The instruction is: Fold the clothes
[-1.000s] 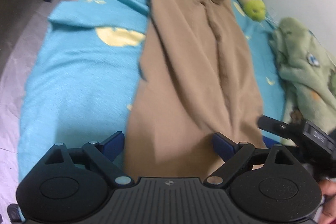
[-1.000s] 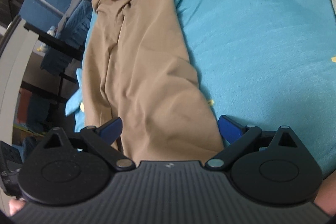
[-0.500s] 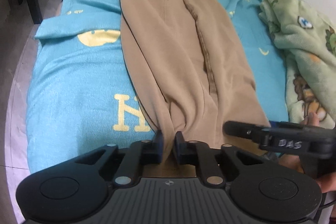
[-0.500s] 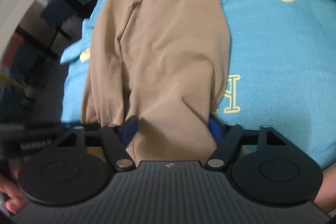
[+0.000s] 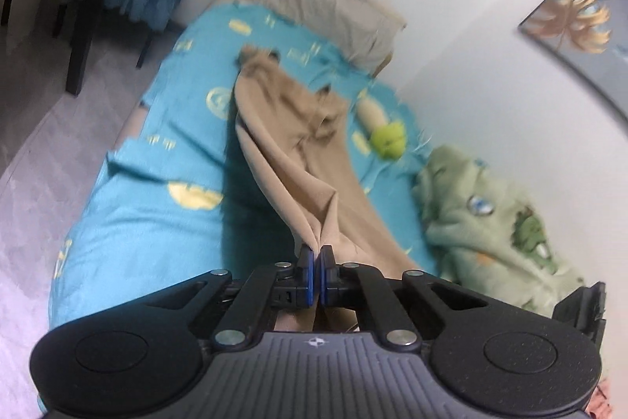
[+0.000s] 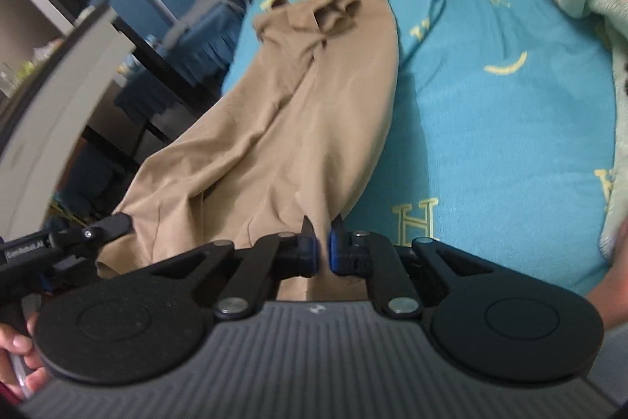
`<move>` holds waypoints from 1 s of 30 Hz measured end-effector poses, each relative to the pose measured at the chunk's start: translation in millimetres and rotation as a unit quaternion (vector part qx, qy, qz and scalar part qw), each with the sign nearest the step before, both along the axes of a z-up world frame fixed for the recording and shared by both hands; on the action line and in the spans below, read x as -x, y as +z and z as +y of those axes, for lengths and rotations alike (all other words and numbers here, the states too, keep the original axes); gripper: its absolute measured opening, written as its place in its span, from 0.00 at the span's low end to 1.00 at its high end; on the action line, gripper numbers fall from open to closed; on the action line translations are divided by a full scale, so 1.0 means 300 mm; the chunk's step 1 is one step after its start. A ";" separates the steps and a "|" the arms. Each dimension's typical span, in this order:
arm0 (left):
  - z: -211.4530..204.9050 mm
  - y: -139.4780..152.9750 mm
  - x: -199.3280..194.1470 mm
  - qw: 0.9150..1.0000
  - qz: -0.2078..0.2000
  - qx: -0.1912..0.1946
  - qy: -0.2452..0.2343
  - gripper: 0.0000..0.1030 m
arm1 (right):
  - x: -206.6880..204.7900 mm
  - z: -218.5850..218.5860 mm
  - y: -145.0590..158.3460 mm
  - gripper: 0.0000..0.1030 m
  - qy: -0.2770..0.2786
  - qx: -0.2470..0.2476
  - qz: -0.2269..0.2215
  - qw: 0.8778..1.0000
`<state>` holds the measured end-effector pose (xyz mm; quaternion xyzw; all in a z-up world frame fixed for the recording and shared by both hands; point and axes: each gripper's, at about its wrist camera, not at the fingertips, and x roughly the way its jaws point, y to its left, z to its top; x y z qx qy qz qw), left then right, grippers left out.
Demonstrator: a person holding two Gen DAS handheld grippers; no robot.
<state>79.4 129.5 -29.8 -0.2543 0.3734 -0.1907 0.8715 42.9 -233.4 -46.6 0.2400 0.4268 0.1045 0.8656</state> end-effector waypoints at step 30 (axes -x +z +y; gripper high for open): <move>-0.147 0.165 -0.086 0.991 -0.110 -0.075 0.028 0.03 | -0.158 -0.148 0.173 0.09 -0.019 -0.033 -0.071 0.997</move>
